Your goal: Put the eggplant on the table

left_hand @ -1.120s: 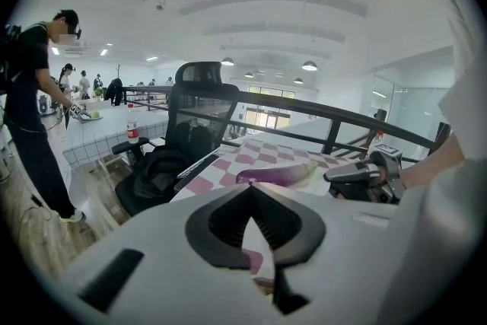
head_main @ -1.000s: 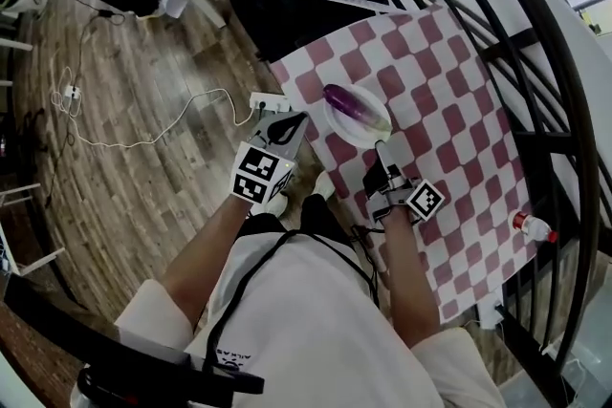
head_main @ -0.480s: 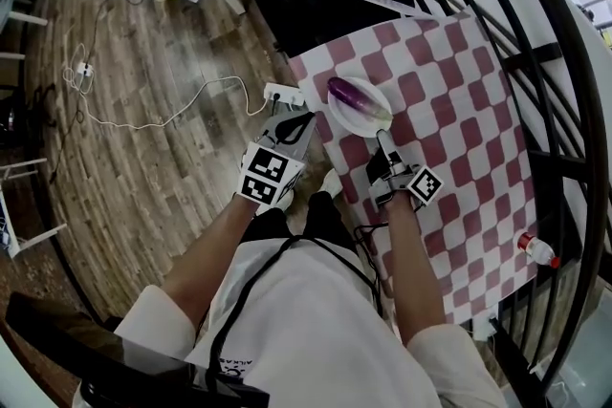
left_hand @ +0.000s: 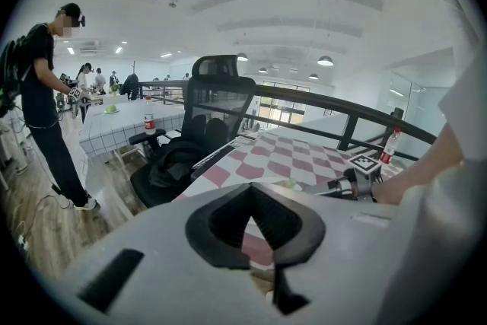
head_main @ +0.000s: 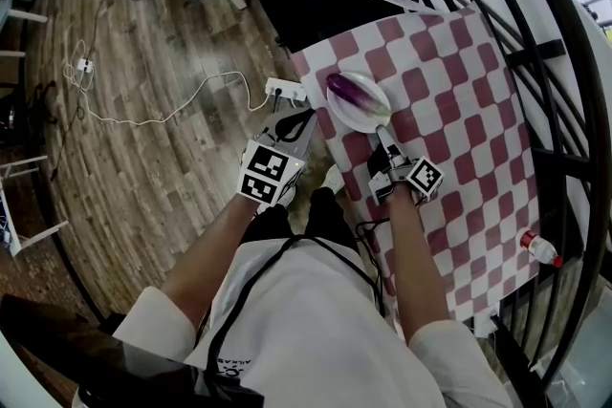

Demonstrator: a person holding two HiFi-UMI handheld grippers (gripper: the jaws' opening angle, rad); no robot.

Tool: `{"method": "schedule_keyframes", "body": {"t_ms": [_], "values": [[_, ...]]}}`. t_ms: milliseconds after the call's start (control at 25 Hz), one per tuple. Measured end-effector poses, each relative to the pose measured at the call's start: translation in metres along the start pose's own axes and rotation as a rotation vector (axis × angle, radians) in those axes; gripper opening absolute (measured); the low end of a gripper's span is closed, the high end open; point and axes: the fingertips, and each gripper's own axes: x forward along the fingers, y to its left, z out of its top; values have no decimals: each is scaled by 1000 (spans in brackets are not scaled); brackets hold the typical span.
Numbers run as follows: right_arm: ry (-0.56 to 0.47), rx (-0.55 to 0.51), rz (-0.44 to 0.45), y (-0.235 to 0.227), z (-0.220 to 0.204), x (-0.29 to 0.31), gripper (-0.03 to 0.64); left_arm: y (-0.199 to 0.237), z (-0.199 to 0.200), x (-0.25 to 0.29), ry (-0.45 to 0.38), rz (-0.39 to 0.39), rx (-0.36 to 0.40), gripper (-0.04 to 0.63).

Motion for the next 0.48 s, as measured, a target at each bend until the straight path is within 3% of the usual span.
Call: {"method": "schedule_keyframes", "body": {"t_ms": [480], "values": [[-4, 13, -131, -20, -9, -6, 25, -8, -2, -4, 3, -25, 6, 6]]}}
